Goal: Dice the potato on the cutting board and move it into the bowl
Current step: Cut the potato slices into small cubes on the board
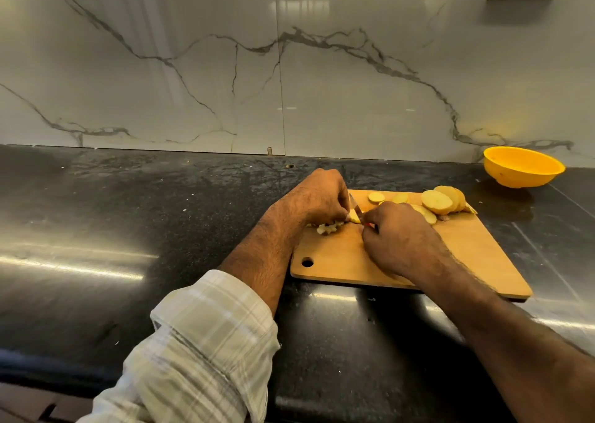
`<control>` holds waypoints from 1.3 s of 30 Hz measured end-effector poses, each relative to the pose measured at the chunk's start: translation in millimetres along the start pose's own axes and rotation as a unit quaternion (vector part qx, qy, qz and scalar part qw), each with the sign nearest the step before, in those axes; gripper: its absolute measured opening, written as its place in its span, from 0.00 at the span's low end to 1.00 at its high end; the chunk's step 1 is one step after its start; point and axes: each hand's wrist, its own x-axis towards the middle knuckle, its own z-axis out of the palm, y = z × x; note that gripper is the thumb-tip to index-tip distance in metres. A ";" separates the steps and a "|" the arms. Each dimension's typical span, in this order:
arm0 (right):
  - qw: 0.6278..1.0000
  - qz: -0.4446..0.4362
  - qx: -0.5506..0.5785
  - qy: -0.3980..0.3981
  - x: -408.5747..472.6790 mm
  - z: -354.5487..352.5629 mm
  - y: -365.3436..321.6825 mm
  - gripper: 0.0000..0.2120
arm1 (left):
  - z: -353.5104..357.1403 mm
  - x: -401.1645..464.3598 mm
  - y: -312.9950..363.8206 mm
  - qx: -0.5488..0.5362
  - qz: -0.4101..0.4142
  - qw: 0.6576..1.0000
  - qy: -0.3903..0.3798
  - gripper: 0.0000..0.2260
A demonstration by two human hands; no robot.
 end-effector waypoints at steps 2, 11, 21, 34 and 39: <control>1.000 -0.002 -0.002 -0.002 -1.8 -1.5 0.8 0.17 | 0.3 0.1 -0.7 0.003 0.002 1.000 0.002 0.03; 1.000 0.014 -0.002 -0.028 -6.5 -2.4 -4.4 0.18 | 2.3 1.3 -1.3 -0.002 0.003 1.000 0.000 0.03; 1.000 -0.004 0.002 -0.024 -1.8 -3.8 -0.9 0.15 | 2.4 -0.7 -2.5 0.020 -0.006 1.000 0.002 0.03; 0.997 0.047 -0.003 -0.059 -4.3 -22.4 22.3 0.20 | 9.8 1.1 3.4 0.095 0.017 0.994 0.046 0.13; 0.997 0.050 0.009 -0.057 -3.6 -23.1 23.7 0.20 | 11.4 2.5 -3.5 0.059 0.018 0.997 0.035 0.11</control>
